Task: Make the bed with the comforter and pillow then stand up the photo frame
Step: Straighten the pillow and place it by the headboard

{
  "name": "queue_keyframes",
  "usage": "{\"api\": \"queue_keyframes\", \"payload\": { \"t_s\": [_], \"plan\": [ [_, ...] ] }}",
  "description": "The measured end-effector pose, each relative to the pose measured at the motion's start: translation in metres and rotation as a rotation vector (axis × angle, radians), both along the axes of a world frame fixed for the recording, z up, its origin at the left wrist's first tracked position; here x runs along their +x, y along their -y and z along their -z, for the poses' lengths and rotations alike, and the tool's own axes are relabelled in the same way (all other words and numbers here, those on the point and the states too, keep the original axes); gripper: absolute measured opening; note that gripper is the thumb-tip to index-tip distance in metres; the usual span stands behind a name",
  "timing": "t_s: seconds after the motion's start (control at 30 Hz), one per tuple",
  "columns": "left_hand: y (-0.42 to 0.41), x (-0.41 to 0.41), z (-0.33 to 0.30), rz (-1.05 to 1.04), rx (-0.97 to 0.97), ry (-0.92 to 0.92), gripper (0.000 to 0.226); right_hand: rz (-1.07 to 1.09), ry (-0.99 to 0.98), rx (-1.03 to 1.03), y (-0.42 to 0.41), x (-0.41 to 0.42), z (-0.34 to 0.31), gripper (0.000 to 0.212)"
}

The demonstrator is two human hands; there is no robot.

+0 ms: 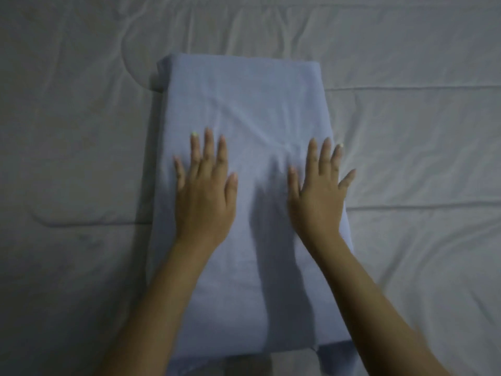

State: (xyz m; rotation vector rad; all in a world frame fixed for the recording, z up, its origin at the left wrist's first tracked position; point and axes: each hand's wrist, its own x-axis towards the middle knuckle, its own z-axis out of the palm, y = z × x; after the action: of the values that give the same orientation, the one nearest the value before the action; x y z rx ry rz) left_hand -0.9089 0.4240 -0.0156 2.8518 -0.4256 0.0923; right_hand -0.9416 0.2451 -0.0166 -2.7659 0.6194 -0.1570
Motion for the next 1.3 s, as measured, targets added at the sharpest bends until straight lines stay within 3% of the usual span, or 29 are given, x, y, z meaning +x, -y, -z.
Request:
{"api": "queue_keyframes", "payload": {
  "t_s": [0.13,0.27,0.3,0.37,0.43,0.47,0.6,0.73,0.8,0.87,0.93,1.03,1.1,1.23,1.3],
  "plan": [
    [-0.009,-0.045,0.027,0.134,0.193,-0.196,0.06,-0.362,-0.22,-0.082,-0.007,-0.062,0.03,0.064],
    [-0.015,-0.057,-0.005,-0.05,0.004,0.027,0.059,0.052,-0.109,0.005,0.005,-0.064,0.01,0.069],
    [-0.022,-0.069,-0.008,-0.069,-0.032,0.048,0.059,0.073,-0.046,0.021,0.002,-0.073,0.004,0.068],
    [-0.035,-0.1,0.004,-0.04,0.017,0.011,0.059,-0.134,-0.02,-0.016,-0.009,-0.102,0.005,0.067],
    [-0.045,-0.12,0.023,0.02,0.174,-0.14,0.061,-0.399,-0.173,-0.082,-0.018,-0.132,0.025,0.065],
    [-0.046,-0.123,0.029,0.031,0.2,-0.175,0.063,-0.425,-0.211,-0.08,-0.018,-0.138,0.033,0.065],
    [-0.031,-0.093,0.006,-0.02,0.055,-0.014,0.061,-0.163,-0.057,0.025,-0.019,-0.108,0.014,0.065],
    [-0.033,-0.076,0.023,0.118,0.197,-0.127,0.061,-0.453,-0.213,-0.063,-0.003,-0.092,0.027,0.065],
    [-0.032,-0.063,0.022,0.071,0.155,-0.106,0.061,-0.372,-0.223,0.002,0.005,-0.079,0.024,0.066],
    [-0.02,-0.039,0.005,0.001,0.046,0.032,0.059,-0.169,-0.076,0.1,0.004,-0.055,0.003,0.066],
    [-0.007,-0.011,-0.005,0.001,0.021,0.087,0.058,-0.142,0.069,0.023,-0.001,-0.028,-0.011,0.063],
    [0.001,0.015,0.012,0.066,0.159,-0.108,0.065,-0.372,-0.126,-0.05,0.0,0.002,0.012,0.067],
    [-0.001,0.029,0.024,0.085,0.221,-0.143,0.07,-0.379,-0.234,-0.053,0.01,0.021,0.03,0.066],
    [0.016,0.081,-0.001,0.046,0.081,0.084,0.062,-0.116,0.088,-0.03,0.016,0.077,0.008,0.059],
    [0.021,0.105,0.003,0.066,0.102,0.072,0.059,-0.186,0.088,-0.047,0.021,0.095,0.013,0.06]
  ]
}}
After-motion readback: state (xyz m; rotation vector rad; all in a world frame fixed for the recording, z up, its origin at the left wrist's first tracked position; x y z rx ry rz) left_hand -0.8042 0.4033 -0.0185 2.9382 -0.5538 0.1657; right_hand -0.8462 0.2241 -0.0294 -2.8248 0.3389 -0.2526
